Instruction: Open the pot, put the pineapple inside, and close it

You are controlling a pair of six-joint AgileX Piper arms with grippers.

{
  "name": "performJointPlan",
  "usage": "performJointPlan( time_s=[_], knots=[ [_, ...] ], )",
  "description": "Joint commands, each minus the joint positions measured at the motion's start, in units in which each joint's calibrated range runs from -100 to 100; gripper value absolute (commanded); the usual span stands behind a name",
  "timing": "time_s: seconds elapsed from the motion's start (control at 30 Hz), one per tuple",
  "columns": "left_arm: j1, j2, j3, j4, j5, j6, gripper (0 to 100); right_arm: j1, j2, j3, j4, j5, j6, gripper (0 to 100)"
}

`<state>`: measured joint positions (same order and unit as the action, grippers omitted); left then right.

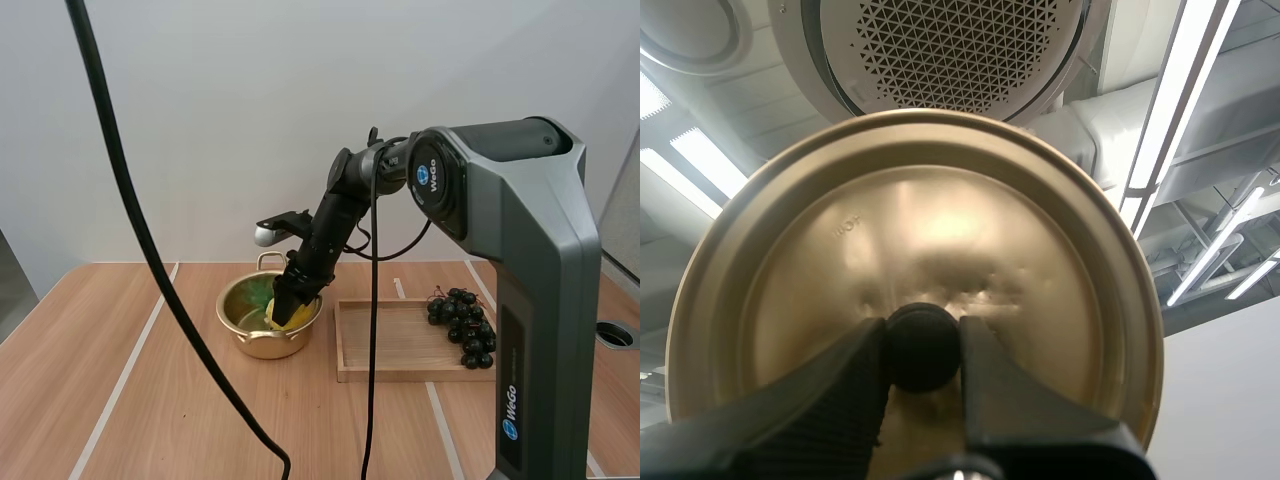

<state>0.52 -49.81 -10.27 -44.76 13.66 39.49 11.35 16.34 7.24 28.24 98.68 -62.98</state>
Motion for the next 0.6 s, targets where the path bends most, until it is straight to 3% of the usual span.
performJointPlan(
  time_s=[0.0,0.33,0.57],
  knots=[
    [-0.11,-0.53,-0.20,0.02,-0.74,-0.28,0,0.01,-0.33,-0.42,-0.69,1.32,-2.04,100],
    [-0.11,-0.53,-0.20,0.02,0.05,-0.28,0,0.01,-1.14,-4.60,0.91,1.32,-0.96,100],
    [-0.11,-0.53,-0.20,0.02,0.27,-0.28,0,-0.14,-8.03,-11.50,2.65,1.32,1.59,100]
  ],
)
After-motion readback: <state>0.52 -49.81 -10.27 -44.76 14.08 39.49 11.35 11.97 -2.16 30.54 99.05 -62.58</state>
